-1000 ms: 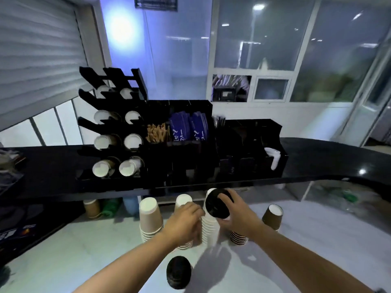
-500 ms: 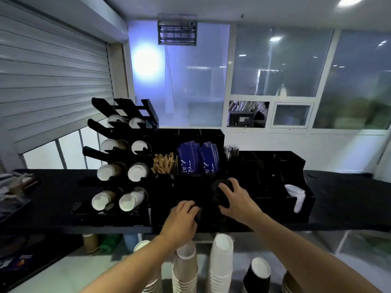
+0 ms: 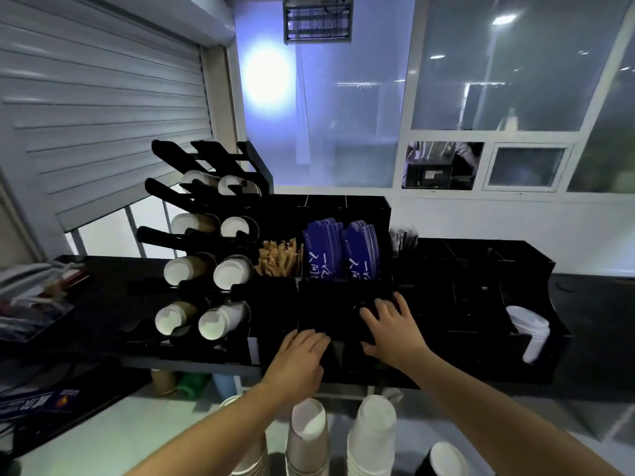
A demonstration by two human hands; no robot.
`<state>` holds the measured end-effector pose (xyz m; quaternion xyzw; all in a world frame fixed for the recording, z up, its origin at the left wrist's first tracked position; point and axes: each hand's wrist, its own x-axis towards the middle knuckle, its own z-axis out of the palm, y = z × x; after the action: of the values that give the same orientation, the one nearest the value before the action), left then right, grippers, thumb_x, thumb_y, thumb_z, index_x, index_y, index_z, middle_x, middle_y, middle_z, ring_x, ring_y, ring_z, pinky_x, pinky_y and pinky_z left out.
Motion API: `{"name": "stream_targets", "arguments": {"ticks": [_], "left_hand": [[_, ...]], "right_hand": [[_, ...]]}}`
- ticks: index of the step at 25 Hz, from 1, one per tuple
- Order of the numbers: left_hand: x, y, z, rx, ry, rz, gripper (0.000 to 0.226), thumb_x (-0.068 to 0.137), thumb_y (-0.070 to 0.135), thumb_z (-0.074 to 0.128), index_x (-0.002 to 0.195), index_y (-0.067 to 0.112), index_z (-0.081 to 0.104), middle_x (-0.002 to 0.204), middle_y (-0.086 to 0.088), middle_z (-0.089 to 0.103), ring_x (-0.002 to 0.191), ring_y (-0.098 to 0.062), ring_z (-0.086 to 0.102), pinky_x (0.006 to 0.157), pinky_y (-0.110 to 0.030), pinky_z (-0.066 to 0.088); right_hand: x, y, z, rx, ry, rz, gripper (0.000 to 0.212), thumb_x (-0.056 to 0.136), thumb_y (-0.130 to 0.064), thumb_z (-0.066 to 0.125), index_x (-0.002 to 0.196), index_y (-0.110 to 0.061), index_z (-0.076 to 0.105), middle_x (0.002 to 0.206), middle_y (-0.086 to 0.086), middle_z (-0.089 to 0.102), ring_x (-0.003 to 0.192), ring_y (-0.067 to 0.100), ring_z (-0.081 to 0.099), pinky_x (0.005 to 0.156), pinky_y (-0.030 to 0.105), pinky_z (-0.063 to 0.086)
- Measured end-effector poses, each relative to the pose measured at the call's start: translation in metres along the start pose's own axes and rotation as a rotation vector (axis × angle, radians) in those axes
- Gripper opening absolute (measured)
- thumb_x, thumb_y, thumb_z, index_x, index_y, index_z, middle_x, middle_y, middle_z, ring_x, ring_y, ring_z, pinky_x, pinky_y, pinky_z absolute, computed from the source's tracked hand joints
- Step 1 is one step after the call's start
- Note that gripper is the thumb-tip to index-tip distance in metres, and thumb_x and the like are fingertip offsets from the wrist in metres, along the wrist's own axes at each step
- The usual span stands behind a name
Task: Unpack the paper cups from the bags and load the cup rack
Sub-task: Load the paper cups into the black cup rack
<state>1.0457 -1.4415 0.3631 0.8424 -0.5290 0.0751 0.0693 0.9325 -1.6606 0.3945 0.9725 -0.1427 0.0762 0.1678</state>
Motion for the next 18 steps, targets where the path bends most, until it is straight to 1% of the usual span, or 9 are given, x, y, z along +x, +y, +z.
{"name": "stream_targets", "arguments": {"ticks": [2, 4, 7, 8, 12, 15, 16, 18], "left_hand": [[0.002, 0.0, 0.002, 0.002, 0.007, -0.007, 0.062, 0.096, 0.029, 0.042, 0.156, 0.023, 0.026, 0.16, 0.006, 0.03, 0.15, -0.016, 0.018, 0.124, -0.039, 0.002], [0.003, 0.001, 0.002, 0.012, 0.001, -0.007, 0.061, 0.097, 0.029, 0.041, 0.156, 0.023, 0.026, 0.16, 0.007, 0.031, 0.15, -0.015, 0.019, 0.124, -0.041, 0.003], [0.003, 0.005, 0.0, 0.007, -0.003, -0.022, 0.061, 0.098, 0.028, 0.04, 0.157, 0.021, 0.025, 0.16, 0.006, 0.03, 0.15, -0.015, 0.019, 0.125, -0.042, 0.001], [0.003, 0.006, -0.001, 0.001, -0.009, -0.025, 0.062, 0.098, 0.028, 0.041, 0.157, 0.021, 0.024, 0.16, 0.005, 0.03, 0.15, -0.016, 0.019, 0.125, -0.042, 0.0], [-0.001, 0.01, -0.006, -0.003, -0.057, -0.022, 0.066, 0.099, 0.028, 0.042, 0.159, 0.02, 0.017, 0.164, 0.003, 0.022, 0.151, -0.019, 0.015, 0.125, -0.044, 0.001], [-0.007, 0.014, -0.013, -0.023, -0.047, -0.008, 0.066, 0.098, 0.027, 0.043, 0.159, 0.021, 0.019, 0.165, 0.002, 0.019, 0.152, -0.02, 0.012, 0.125, -0.043, 0.001], [-0.01, 0.016, -0.015, -0.03, -0.04, -0.001, 0.064, 0.098, 0.026, 0.043, 0.158, 0.021, 0.021, 0.165, 0.002, 0.019, 0.152, -0.02, 0.013, 0.125, -0.043, 0.002], [-0.02, 0.017, -0.022, -0.044, -0.01, 0.019, 0.06, 0.098, 0.026, 0.043, 0.156, 0.021, 0.027, 0.164, 0.003, 0.023, 0.151, -0.019, 0.015, 0.125, -0.041, 0.004]], "right_hand": [[-0.006, -0.005, 0.01, -0.016, -0.053, 0.001, 0.074, 0.084, -0.058, 0.061, 0.143, -0.02, 0.038, 0.141, 0.019, 0.049, 0.138, 0.038, 0.035, 0.12, 0.061, 0.001], [-0.013, -0.009, 0.018, -0.016, -0.098, 0.012, 0.067, 0.092, -0.058, 0.053, 0.144, -0.021, 0.037, 0.143, 0.015, 0.048, 0.142, 0.035, 0.029, 0.119, 0.061, -0.003], [-0.019, -0.009, 0.017, 0.026, -0.086, 0.014, 0.056, 0.096, -0.057, 0.047, 0.139, -0.021, 0.048, 0.14, 0.005, 0.054, 0.142, 0.029, 0.03, 0.116, 0.062, -0.013], [-0.021, -0.009, 0.015, 0.029, -0.081, 0.011, 0.056, 0.097, -0.056, 0.044, 0.14, -0.021, 0.049, 0.14, 0.003, 0.054, 0.143, 0.028, 0.029, 0.116, 0.063, -0.014], [-0.034, -0.012, 0.01, -0.005, -0.105, 0.008, 0.063, 0.1, -0.048, 0.043, 0.153, -0.017, 0.031, 0.153, 0.005, 0.041, 0.149, 0.028, 0.019, 0.116, 0.064, -0.013], [-0.043, -0.017, 0.002, 0.001, -0.086, 0.025, 0.066, 0.1, -0.048, 0.041, 0.156, -0.018, 0.025, 0.157, 0.007, 0.036, 0.15, 0.029, 0.018, 0.117, 0.063, -0.011], [-0.046, -0.018, 0.001, 0.023, -0.07, 0.026, 0.065, 0.1, -0.047, 0.041, 0.156, -0.018, 0.025, 0.158, 0.007, 0.036, 0.15, 0.029, 0.019, 0.118, 0.062, -0.009], [-0.054, -0.021, -0.006, 0.062, -0.017, 0.016, 0.057, 0.1, -0.043, 0.043, 0.152, -0.019, 0.036, 0.153, 0.005, 0.043, 0.148, 0.028, 0.026, 0.12, 0.06, -0.006]]}}
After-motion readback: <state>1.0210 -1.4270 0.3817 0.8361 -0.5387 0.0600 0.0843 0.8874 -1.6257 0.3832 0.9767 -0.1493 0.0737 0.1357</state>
